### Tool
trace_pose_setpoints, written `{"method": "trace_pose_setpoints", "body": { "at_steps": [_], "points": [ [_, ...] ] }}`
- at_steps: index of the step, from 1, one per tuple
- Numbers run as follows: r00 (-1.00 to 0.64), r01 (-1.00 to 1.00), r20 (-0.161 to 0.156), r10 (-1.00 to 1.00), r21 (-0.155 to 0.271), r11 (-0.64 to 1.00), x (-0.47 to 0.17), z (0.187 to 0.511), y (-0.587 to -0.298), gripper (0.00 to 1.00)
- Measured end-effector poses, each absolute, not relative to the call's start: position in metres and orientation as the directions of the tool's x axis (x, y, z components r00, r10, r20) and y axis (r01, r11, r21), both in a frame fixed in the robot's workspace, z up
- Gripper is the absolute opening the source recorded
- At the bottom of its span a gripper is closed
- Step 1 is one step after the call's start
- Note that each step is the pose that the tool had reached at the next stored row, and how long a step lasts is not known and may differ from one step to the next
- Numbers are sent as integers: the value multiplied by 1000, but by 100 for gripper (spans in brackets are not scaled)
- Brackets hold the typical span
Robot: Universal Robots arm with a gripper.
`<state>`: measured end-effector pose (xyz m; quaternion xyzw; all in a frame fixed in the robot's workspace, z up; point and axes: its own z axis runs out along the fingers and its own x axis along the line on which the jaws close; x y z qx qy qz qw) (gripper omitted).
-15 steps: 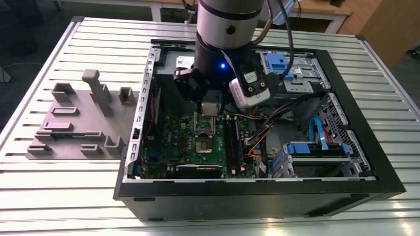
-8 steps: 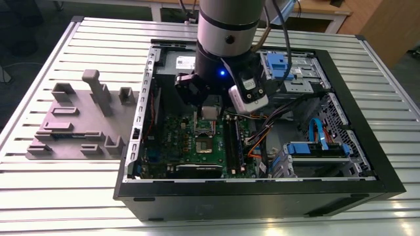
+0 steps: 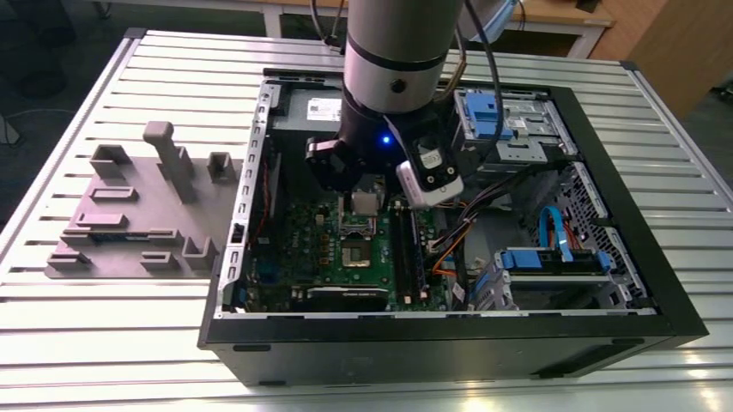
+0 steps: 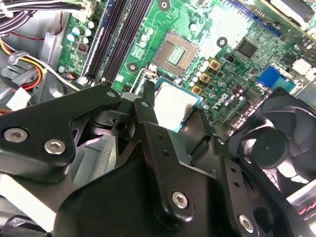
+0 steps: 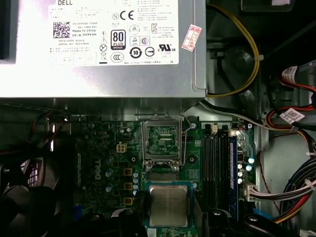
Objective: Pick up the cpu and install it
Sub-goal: 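Place the cpu into insertion slot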
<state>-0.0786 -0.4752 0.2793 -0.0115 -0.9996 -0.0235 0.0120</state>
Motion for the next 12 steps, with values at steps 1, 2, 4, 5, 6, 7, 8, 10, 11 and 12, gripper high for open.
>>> {"method": "trace_pose_setpoints", "body": {
  "at_steps": [1,2,4,5,6,7,8,10,11,12],
  "points": [
    [-999,24,25,22,47,999,-79,279,-475,47],
    [-999,24,25,22,47,999,-79,279,-475,47],
    [-999,24,25,22,47,999,-79,279,-475,47],
    [-999,23,25,22,47,999,-79,279,-475,47],
    [-999,23,25,22,47,999,-79,279,-475,47],
    [-999,24,24,22,47,999,-79,279,-475,47],
    [-999,23,24,22,47,999,-79,277,-475,47],
    [-999,24,24,22,47,999,-79,274,-475,47],
    [-999,24,24,22,47,999,-79,272,-475,47],
    [-999,23,24,22,47,999,-79,270,-475,47]
  ]
}}
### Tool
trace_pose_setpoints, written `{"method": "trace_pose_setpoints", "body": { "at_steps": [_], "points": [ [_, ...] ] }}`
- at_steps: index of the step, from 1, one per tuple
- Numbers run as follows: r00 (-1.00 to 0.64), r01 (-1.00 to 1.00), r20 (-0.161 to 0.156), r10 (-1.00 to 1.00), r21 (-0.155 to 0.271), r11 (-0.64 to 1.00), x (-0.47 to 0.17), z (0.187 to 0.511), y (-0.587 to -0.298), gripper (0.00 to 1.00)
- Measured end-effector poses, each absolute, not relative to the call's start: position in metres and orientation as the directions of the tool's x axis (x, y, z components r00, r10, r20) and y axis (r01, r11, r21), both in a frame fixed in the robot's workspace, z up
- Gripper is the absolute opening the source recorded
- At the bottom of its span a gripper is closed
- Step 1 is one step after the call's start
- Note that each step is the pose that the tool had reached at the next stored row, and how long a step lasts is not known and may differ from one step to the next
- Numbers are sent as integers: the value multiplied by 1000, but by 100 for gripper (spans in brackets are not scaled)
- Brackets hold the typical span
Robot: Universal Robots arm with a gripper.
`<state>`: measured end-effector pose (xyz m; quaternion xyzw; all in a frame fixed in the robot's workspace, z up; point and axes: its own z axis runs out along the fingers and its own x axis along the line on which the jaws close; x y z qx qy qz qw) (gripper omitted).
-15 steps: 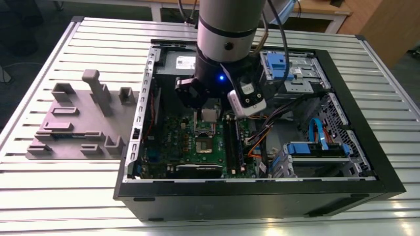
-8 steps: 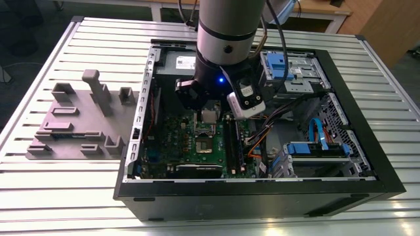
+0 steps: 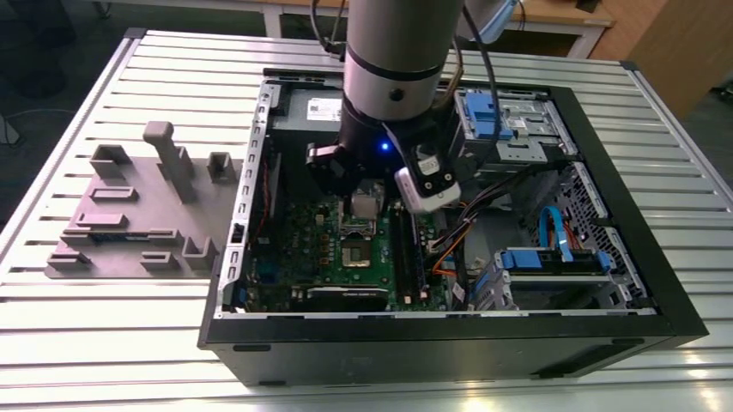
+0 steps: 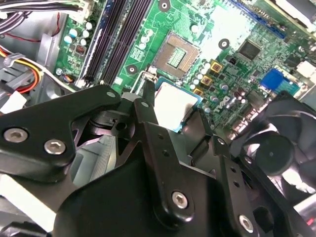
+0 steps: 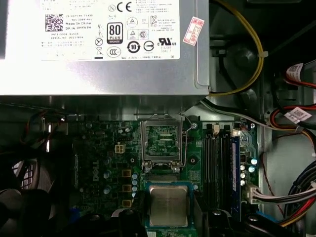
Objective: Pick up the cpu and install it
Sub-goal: 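Place the cpu into insertion slot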
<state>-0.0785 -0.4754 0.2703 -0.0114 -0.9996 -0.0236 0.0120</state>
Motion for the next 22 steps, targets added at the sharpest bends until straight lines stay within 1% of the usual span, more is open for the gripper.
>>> {"method": "trace_pose_setpoints", "body": {
  "at_steps": [12,22],
  "points": [
    [-1000,15,25,14,47,999,-79,249,-484,47],
    [-1000,15,25,14,47,999,-79,247,-484,47]
  ]
}}
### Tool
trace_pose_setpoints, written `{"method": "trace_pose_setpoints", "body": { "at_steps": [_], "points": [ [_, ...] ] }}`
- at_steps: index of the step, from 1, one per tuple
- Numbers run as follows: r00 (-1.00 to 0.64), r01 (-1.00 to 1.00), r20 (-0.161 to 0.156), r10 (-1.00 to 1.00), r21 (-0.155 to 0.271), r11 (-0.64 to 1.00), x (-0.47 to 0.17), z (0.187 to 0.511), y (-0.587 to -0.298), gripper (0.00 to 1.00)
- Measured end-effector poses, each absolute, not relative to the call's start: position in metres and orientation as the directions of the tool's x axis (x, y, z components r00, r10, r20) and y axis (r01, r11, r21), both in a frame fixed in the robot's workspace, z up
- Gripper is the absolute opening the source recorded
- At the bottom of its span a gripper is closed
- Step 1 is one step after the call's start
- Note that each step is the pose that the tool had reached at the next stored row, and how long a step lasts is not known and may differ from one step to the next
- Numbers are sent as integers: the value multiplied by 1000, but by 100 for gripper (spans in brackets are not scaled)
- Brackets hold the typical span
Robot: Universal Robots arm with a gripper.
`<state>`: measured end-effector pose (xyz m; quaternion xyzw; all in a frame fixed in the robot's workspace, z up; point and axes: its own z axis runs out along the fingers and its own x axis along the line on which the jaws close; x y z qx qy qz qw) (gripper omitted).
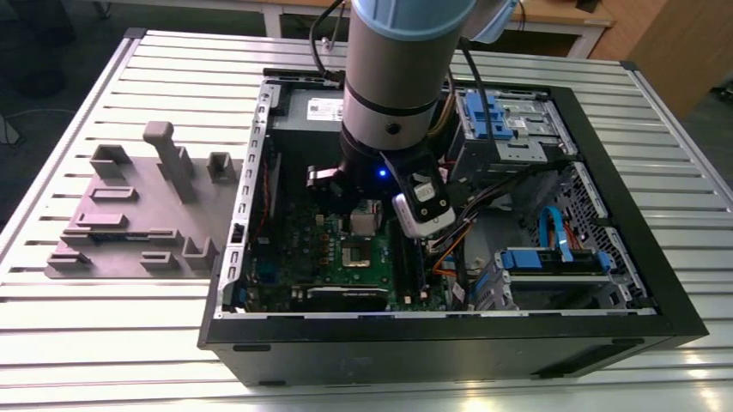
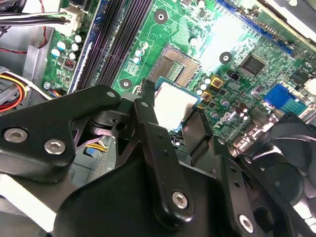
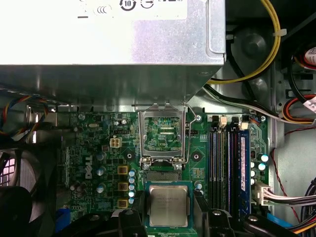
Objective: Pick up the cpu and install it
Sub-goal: 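Place the cpu into insertion slot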
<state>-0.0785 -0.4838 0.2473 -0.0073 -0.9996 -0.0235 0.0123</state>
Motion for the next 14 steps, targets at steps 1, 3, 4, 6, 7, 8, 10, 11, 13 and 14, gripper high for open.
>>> {"method": "trace_pose_setpoints", "body": {
  "at_steps": [1,3,4,6,7,8,10,11,13,14],
  "points": [
    [-1000,15,25,14,47,999,-79,247,-484,47],
    [-1000,15,25,14,47,999,-79,247,-484,47],
    [-1000,15,25,14,47,999,-79,247,-484,47],
    [-1000,15,25,14,47,999,-78,246,-484,47],
    [-1000,15,25,14,47,999,-78,244,-484,47],
    [-1000,15,25,14,47,999,-78,243,-484,47],
    [-1000,15,25,14,47,999,-79,241,-484,47],
    [-1000,15,26,14,47,999,-79,240,-484,47],
    [-1000,15,26,14,47,999,-79,237,-484,47],
    [-1000,15,26,14,47,999,-78,235,-484,47]
  ]
}}
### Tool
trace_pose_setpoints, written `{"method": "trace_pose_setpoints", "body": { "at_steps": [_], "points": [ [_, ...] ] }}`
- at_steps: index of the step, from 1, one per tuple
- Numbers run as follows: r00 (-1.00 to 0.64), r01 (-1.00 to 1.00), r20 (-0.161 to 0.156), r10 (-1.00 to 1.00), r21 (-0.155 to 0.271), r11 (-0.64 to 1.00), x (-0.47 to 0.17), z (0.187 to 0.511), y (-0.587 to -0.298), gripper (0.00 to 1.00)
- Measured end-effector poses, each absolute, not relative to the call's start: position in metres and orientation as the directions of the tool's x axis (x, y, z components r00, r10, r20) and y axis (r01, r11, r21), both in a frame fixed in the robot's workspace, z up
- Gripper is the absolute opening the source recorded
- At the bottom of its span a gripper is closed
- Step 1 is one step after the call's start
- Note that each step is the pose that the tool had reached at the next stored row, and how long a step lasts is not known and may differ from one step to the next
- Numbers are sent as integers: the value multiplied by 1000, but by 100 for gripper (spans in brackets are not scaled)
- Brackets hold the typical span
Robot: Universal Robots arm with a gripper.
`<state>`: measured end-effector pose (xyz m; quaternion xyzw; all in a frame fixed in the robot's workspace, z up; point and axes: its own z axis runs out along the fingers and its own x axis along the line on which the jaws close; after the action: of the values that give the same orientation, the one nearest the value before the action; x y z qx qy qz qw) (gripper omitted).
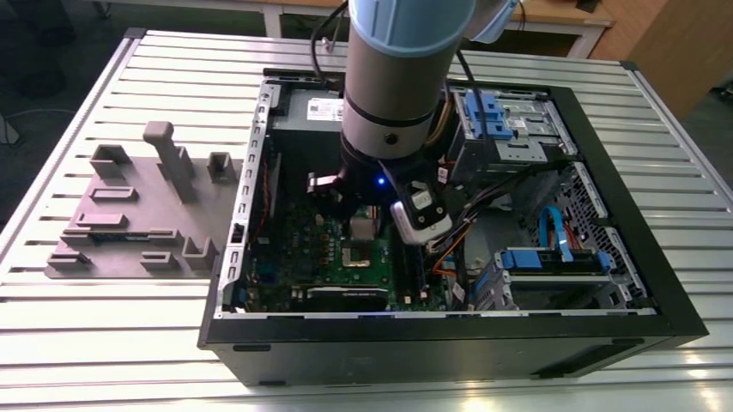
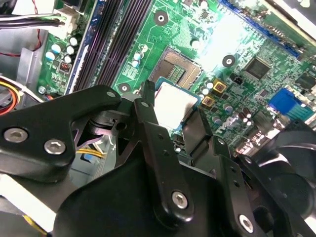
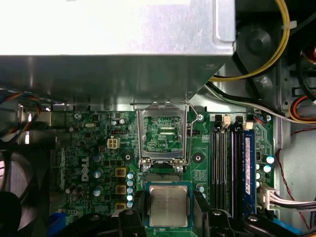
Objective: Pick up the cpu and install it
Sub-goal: 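Place the cpu into insertion slot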
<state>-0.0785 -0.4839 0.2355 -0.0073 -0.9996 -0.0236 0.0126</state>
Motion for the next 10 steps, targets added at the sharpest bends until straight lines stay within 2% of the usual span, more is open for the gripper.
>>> {"method": "trace_pose_setpoints", "body": {
  "at_steps": [10],
  "points": [
    [-1000,15,27,14,47,999,-79,228,-484,47]
  ]
}}
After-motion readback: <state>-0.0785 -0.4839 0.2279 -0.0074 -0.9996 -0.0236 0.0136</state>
